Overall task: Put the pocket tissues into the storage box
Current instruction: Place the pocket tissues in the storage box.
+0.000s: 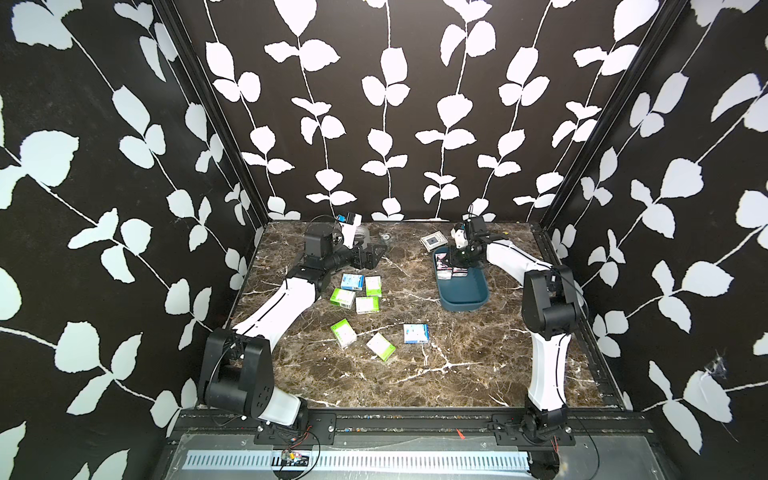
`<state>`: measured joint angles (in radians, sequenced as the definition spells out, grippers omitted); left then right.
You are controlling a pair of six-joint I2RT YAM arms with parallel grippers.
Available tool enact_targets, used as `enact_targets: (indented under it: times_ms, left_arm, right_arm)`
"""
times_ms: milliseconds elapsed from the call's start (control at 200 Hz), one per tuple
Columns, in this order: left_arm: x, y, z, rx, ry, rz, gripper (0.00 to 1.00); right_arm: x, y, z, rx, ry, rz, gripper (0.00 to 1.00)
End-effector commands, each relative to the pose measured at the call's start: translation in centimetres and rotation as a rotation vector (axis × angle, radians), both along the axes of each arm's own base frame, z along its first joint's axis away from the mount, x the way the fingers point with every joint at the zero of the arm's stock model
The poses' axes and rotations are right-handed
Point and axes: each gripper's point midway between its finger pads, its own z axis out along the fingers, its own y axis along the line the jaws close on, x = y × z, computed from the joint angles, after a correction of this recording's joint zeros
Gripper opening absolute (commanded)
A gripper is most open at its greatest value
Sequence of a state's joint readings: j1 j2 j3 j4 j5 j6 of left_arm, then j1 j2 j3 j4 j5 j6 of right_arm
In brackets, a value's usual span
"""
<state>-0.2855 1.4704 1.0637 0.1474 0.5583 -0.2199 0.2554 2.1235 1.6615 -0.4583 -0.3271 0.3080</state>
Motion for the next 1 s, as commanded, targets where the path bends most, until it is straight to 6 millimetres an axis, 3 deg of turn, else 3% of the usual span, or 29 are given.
enact_targets:
  times_ms: [0,230,365,465,600,705,840,995]
  left_arm:
    - [-0.3,-0.3,1.7,-0.018,-0.039,-0.014,0.99]
    - [0.1,-0.7,1.9,-0.052,-0.032,-0.022,0.99]
    - [0.3,-0.9,2.0,-0.075,-0.027,-0.022,0.99]
    - [0.6,-1.0,2.0,-0.077,-0.027,-0.022,0.99]
    - [1.0,-1.1,2.0,-0.098,-0.022,-0.016,0.99]
    - [1.2,-1.2,1.8,-0.115,-0.013,-0.011,0.99]
    - [1.0,-1.0,1.4,-0.106,-0.010,-0.008,0.99]
    - [0.7,-0.8,0.9,-0.098,-0.001,0.000,0.99]
  right_arm:
    - [0.1,0.4,1.8,0.001,-0.038,0.019,0.41]
    - [-0.8,0.2,4.6,0.017,-0.126,0.031,0.57]
    - [-2.2,0.2,7.4,0.022,-0.213,0.040,0.62]
    - [-4.8,2.1,10.1,0.022,-0.262,0.142,0.66]
    - [-9.8,5.9,12.3,-0.005,-0.321,0.364,0.71]
    - [-13.9,8.2,12.4,0.031,-0.305,0.534,0.73]
    - [-18.7,10.3,10.4,0.027,-0.194,0.712,0.72]
    - [-21.5,11.2,7.4,-0.018,-0.128,0.791,0.72]
